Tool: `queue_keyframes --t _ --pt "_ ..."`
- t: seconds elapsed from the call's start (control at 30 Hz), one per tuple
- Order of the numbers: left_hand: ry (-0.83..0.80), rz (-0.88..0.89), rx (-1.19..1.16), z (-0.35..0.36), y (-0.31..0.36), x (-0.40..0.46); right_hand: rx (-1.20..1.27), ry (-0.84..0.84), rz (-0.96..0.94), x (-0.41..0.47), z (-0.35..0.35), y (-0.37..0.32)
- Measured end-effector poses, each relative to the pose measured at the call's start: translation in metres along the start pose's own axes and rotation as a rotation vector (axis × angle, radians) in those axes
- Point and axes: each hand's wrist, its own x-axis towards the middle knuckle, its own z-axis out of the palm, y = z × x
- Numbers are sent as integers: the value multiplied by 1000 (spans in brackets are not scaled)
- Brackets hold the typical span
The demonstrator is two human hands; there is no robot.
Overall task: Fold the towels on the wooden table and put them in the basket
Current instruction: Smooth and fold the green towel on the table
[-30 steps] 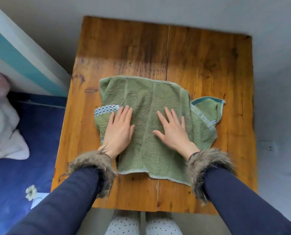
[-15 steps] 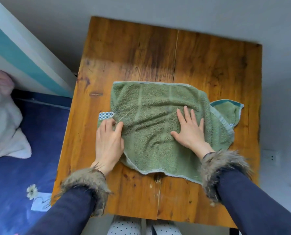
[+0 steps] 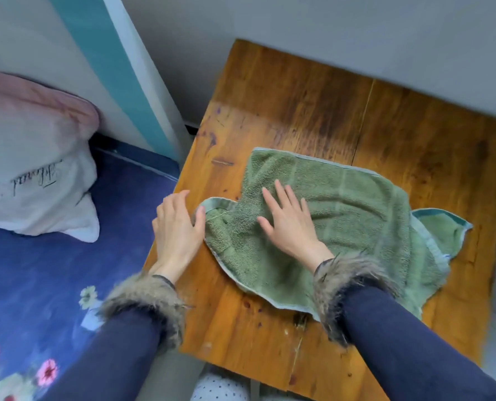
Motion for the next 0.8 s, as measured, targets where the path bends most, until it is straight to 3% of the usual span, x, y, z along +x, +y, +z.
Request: queue_keyframes --t 0.1,0.23,0.33,0.43,0.57,0.67,0.8 --pt "-143 285 128 13 20 22 -31 -26 8 -3 9 6" --pt "-201 332 189 33 37 29 -10 -19 7 -9 12 13" --pt "-107 173 53 30 21 30 5 -32 21 -12 9 18" --pt "42 -166 -101 11 -19 30 5 -48 56 -18 9 21" --pt "45 -347 49 -5 -53 18 -7 -73 99 -21 9 15" --pt "8 -274 87 0 -46 21 -4 -29 157 -15 6 5" --pt "14 6 37 14 -15 51 -35 51 86 0 0 -8"
